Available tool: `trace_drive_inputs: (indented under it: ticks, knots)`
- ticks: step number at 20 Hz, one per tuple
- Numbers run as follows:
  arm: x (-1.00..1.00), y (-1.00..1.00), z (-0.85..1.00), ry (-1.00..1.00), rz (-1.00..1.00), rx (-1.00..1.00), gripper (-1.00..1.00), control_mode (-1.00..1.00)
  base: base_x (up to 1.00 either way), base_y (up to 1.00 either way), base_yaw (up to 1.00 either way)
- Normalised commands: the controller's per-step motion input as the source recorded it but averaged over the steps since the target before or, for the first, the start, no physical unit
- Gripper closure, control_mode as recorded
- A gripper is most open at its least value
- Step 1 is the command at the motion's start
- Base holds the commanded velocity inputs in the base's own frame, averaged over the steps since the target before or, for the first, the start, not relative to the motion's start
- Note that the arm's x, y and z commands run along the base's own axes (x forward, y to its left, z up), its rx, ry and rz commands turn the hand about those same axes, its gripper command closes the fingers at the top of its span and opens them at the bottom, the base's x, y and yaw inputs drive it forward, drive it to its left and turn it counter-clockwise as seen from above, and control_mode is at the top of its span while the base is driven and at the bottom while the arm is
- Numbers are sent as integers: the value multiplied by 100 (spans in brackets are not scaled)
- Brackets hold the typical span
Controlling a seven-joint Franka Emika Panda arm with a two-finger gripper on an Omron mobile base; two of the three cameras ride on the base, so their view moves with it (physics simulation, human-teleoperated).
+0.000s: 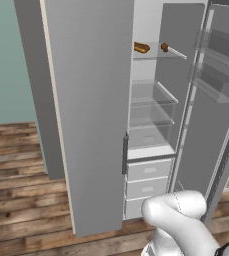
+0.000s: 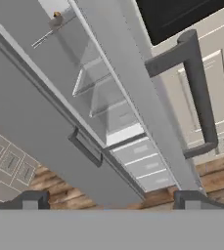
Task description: Pick up the frozen chicken drumstick from the freezer, place it on any shelf in the fridge, and close the fridge and freezer doors when done.
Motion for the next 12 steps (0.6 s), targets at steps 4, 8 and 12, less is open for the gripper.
trace_drive_inputs:
  ticks: [4, 8, 12]
  knots:
    - [65, -74, -1, 0, 1, 22, -100, -100, 0, 0, 0]
    - [70, -85, 0, 0, 0, 21, -100, -100, 0, 0, 0]
    - [89, -84, 0, -1, 0, 23, -100, -100, 0, 0, 0]
